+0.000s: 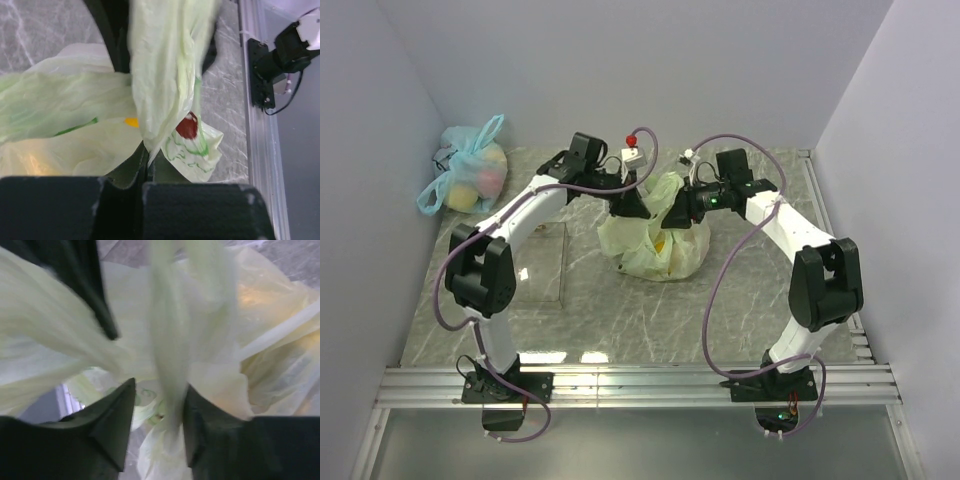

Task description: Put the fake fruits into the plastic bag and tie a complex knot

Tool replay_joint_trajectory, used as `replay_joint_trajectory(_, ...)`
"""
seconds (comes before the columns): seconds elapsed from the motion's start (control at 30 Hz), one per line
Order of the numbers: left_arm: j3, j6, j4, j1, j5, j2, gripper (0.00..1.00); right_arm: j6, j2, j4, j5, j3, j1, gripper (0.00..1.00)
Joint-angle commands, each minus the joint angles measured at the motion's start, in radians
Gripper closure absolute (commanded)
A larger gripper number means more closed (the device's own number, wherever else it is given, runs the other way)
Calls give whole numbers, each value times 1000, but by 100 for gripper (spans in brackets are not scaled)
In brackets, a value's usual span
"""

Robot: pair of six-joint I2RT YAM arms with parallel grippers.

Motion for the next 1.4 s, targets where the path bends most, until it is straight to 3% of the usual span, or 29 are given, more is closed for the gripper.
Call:
replay_joint_trajectory(0.0,7,-51,54,-7,-75,12,100,-13,-66,9,-58,17,1,44)
replay_joint_trajectory(0.03,10,-54,68,-11,-92,16,100,2,-64,11,-63,20,4,38)
replay_joint_trajectory(0.2,9,-92,96,-28,-190,24,100,58,-47,20,-69,40,2,36)
replay_joint_trajectory(0.23,7,-103,102,-36,-190,24,100,62,-47,20,-61,40,2,22)
replay_joint_trajectory(0.4,-51,-108,174,-54,-98,-13,100,120,-4,50,-30,49,5,21)
replay_joint_trajectory(0.57,-28,-25,102,-90,-92,2,100,185,3,113,-59,51,9,21)
replay_joint_trajectory(0.6,-34,-25,108,-88,-84,1,100,176,5,110,-70,49,7,24)
replay_joint_trajectory(0.67,-39,-28,127,-88,-81,-7,100,133,10,91,-78,51,7,41)
replay_joint_trajectory(0.7,-39,-31,131,-90,-81,-8,100,121,13,83,-81,52,5,52)
replay_joint_trajectory(0.73,-34,-32,119,-85,-81,-13,100,96,14,77,-76,54,5,71)
replay_joint_trajectory(0.77,-28,-29,110,-80,-84,-16,98,88,16,68,-64,56,7,79)
replay_joint_trajectory(0.83,-10,-52,96,-61,-92,-30,91,70,13,61,-46,52,4,94)
replay_joint_trajectory(0.87,-1,-63,64,-30,-84,-33,81,56,11,61,-43,49,1,98)
replay_joint_trajectory(0.9,25,-69,47,-12,-86,-41,76,52,2,61,-37,48,1,100)
replay_joint_trajectory(1.03,99,-80,-50,71,-112,-97,52,61,-18,106,-27,26,1,100)
replay_joint_trajectory(1.07,104,-78,-51,79,-127,-108,41,64,-20,124,-33,23,1,100)
replay_joint_trajectory(1.17,98,-121,-15,99,-222,-146,19,79,-26,153,-44,14,1,100)
replay_joint_trajectory(1.37,197,-117,-45,108,-241,-44,13,39,-24,138,-58,22,4,100)
